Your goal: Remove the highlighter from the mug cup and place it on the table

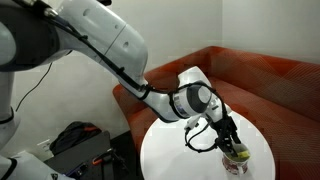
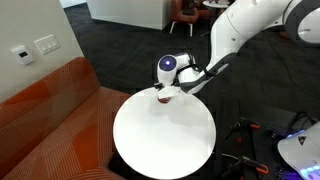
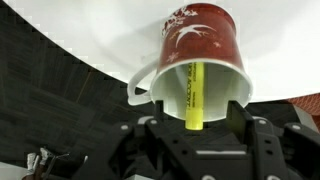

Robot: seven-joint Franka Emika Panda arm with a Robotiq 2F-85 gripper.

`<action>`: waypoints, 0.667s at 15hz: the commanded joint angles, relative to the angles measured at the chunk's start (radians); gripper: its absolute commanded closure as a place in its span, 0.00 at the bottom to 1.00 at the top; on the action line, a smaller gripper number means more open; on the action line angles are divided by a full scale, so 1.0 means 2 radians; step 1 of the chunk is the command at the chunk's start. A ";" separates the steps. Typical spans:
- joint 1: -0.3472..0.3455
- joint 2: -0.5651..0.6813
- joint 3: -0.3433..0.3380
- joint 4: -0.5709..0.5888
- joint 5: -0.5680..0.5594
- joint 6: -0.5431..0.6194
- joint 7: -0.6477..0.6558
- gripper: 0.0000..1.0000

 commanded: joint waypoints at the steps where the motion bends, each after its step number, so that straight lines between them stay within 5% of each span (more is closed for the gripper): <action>1: 0.015 0.015 -0.022 0.016 0.039 0.017 -0.034 0.38; 10: 0.048 0.035 -0.064 0.026 0.106 0.031 -0.070 0.48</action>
